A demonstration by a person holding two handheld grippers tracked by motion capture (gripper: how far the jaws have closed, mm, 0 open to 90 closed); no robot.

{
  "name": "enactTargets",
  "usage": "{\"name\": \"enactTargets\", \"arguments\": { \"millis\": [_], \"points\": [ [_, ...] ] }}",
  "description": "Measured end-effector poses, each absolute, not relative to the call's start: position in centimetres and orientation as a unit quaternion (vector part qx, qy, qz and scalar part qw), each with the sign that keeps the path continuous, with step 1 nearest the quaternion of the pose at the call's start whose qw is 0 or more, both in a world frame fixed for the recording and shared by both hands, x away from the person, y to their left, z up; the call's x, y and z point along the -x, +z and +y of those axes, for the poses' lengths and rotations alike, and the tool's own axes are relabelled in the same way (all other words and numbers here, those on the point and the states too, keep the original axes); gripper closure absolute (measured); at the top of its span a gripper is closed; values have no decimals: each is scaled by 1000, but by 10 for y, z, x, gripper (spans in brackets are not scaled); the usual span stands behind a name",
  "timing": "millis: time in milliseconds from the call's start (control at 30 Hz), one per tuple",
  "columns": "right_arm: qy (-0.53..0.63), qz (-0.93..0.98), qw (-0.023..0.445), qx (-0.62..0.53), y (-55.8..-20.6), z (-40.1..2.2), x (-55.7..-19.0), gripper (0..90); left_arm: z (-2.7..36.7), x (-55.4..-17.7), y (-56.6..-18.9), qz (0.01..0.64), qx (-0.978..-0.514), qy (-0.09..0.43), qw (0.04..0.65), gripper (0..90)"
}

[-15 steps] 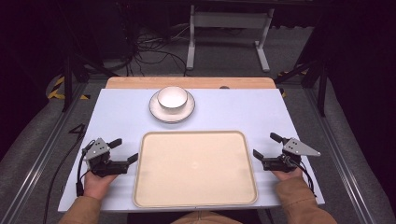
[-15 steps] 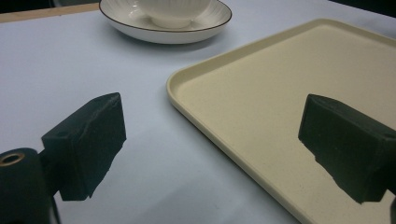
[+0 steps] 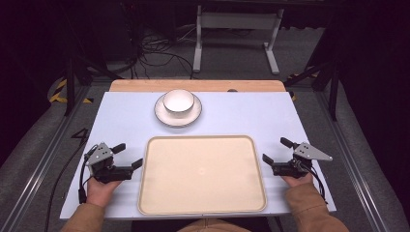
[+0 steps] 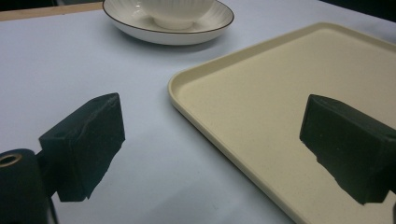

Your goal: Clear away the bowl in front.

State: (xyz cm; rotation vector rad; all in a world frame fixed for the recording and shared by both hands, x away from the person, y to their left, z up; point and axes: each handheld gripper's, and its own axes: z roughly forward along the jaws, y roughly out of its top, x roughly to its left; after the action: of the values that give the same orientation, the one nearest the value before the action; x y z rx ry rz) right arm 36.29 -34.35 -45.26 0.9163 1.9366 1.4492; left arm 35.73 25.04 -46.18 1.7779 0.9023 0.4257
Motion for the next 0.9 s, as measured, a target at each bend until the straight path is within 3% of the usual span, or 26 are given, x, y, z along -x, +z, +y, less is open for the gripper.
{"name": "enactTargets", "arguments": {
  "millis": [900],
  "points": [
    [536, 719, 269, -350, -453, -343, -365, 11, 255, -356, -407, 372, -716, 185, 562, 75]
  ]
}}
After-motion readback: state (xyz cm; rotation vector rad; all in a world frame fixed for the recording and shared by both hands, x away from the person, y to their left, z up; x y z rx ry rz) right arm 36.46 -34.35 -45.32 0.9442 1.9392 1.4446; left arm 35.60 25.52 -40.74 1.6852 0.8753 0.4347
